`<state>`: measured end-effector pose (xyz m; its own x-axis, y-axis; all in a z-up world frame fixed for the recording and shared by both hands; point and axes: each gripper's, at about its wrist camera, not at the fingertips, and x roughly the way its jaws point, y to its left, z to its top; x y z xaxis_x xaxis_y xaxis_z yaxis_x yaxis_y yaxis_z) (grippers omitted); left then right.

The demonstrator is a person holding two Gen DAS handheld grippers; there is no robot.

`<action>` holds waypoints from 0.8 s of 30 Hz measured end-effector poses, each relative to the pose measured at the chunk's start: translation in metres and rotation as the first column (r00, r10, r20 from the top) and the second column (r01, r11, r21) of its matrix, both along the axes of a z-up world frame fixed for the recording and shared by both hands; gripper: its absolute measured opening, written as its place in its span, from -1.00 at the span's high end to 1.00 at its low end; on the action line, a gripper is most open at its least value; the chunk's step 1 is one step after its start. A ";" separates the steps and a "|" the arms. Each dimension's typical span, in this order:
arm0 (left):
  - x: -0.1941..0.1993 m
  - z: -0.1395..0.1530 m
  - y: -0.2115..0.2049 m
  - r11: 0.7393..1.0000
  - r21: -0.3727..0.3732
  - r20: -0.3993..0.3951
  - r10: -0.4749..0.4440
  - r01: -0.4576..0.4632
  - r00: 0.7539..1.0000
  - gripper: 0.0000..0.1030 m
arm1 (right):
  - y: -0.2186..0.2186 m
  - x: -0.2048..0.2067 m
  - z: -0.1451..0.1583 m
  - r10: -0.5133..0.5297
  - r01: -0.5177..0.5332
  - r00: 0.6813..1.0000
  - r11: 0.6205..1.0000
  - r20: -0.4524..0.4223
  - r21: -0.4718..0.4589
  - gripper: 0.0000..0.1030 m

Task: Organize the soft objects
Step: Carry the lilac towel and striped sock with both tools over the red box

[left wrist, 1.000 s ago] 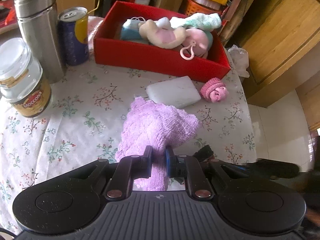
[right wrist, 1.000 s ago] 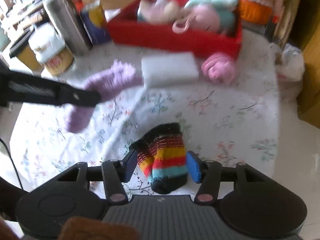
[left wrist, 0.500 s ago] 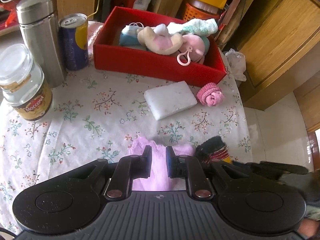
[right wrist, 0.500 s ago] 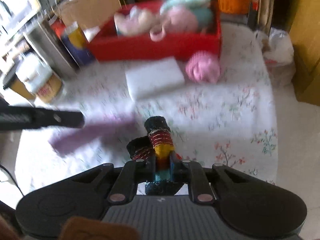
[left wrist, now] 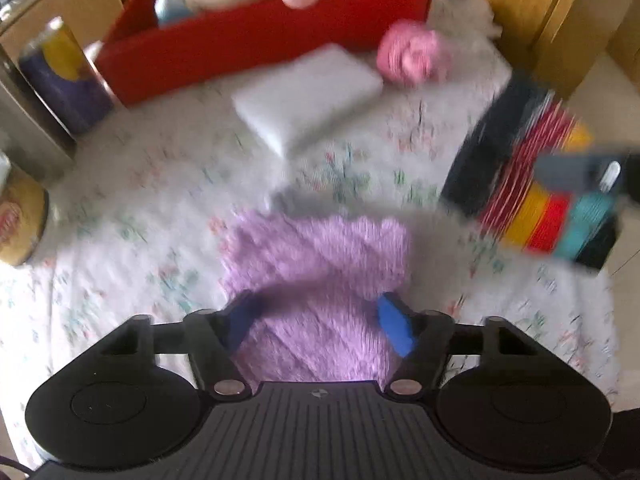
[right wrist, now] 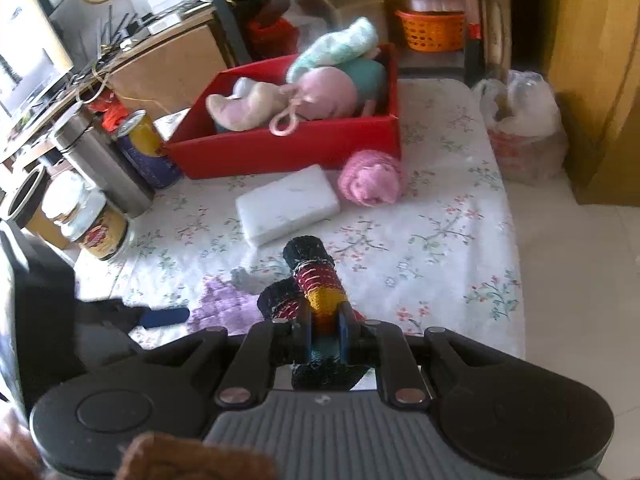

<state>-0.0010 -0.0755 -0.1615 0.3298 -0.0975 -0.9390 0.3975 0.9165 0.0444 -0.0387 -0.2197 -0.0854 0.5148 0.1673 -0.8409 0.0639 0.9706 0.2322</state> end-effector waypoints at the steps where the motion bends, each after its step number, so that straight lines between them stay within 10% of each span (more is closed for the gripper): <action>1: -0.002 0.000 -0.001 1.000 -0.001 0.006 0.003 -0.003 1.000 -0.20 | -0.004 0.000 0.000 -0.009 0.009 1.000 1.000 0.003 0.007 1.00; 3: -0.001 0.004 0.001 0.999 -0.031 -0.014 0.004 -0.004 1.000 0.53 | -0.010 0.001 0.002 -0.023 0.023 1.000 1.000 0.008 0.021 1.00; 6: 0.001 0.009 0.011 0.995 -0.083 -0.070 0.047 -0.053 0.996 0.96 | -0.016 -0.001 0.006 -0.036 0.035 0.999 0.998 0.027 0.046 1.00; 24: 0.016 0.106 0.059 0.894 -0.402 0.030 0.229 -0.198 0.973 1.00 | -0.015 -0.006 0.045 -0.070 0.052 0.981 0.993 0.180 0.104 1.00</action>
<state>0.0148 -0.0166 -0.0556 0.4522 -0.3727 -0.8103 0.1997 0.9277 -0.3153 -0.0447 -0.2347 -0.0405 0.6703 0.2081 -0.7123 0.0699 0.9379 0.3398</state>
